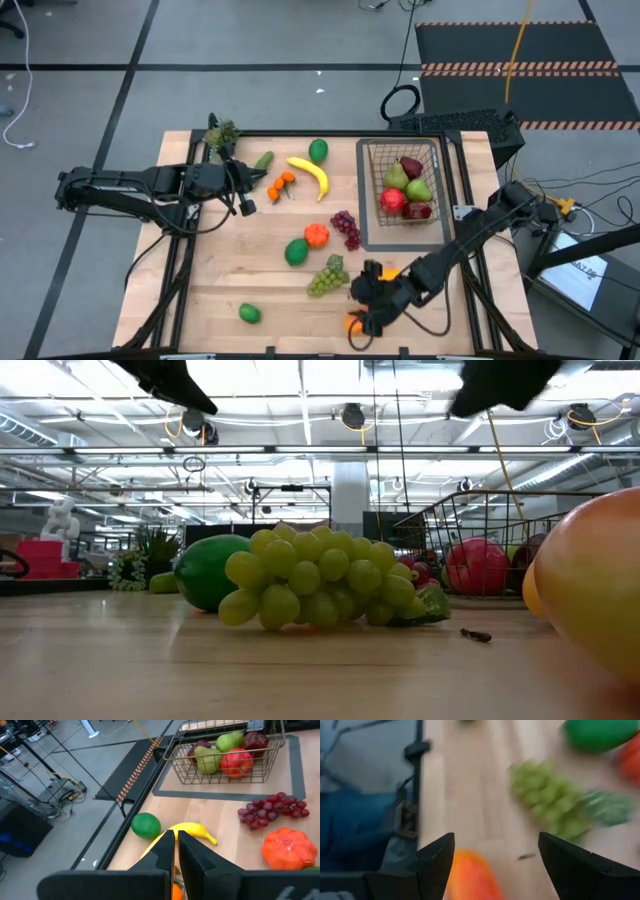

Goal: Build produce basket
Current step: Put the bottom mango into the gold wire basket

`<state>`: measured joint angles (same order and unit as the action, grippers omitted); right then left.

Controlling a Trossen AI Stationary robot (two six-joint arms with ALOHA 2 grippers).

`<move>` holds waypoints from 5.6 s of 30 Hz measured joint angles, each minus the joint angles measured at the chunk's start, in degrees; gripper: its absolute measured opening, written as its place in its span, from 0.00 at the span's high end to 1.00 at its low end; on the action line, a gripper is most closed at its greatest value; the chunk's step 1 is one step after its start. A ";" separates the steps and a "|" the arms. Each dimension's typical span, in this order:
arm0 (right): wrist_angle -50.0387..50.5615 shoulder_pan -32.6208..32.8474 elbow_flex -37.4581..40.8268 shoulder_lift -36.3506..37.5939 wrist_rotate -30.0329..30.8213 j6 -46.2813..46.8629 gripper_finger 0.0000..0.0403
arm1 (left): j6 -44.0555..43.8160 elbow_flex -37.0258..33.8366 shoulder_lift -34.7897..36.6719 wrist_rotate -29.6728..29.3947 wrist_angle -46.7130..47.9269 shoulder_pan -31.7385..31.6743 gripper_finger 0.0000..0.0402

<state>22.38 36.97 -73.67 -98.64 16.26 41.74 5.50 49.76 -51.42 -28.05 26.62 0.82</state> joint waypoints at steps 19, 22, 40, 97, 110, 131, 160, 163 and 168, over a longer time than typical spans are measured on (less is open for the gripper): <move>0.04 2.16 0.04 -6.50 -12.98 0.36 0.13 | -0.22 0.06 -1.43 0.10 -3.99 0.05 0.94; 0.97 2.17 0.04 -6.50 -11.87 -1.87 0.09 | -0.20 0.06 -2.56 0.11 -3.74 0.05 0.94; 1.43 2.07 0.04 -11.95 -15.20 -10.29 0.05 | 0.22 0.06 -6.82 0.09 -4.31 0.05 0.94; -41.78 -14.63 13.93 10.20 16.71 -48.68 0.29 | -1.99 0.04 -6.67 0.10 -5.25 5.21 0.94; -59.07 -18.00 24.08 15.81 16.64 -58.07 0.29 | -4.73 0.04 -6.86 0.11 -4.59 5.99 0.94; -64.19 -17.77 29.16 29.83 16.71 -80.68 0.29 | -6.89 -0.01 -6.88 0.56 -2.76 9.46 0.94; -64.16 -17.74 29.16 29.17 16.71 -119.38 0.27 | -4.50 -0.01 -6.88 0.50 -4.22 9.33 0.94; -64.16 -17.74 29.16 29.17 16.71 -119.31 0.27 | -4.50 -0.01 -6.88 0.50 -4.20 9.33 0.94; -64.16 -17.74 29.16 29.17 16.71 -118.60 0.27 | -4.57 -0.01 -6.88 0.50 -4.20 9.33 0.94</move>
<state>-41.78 19.22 -44.51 -69.47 32.97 -76.87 0.93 49.76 -58.30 -27.55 22.41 10.15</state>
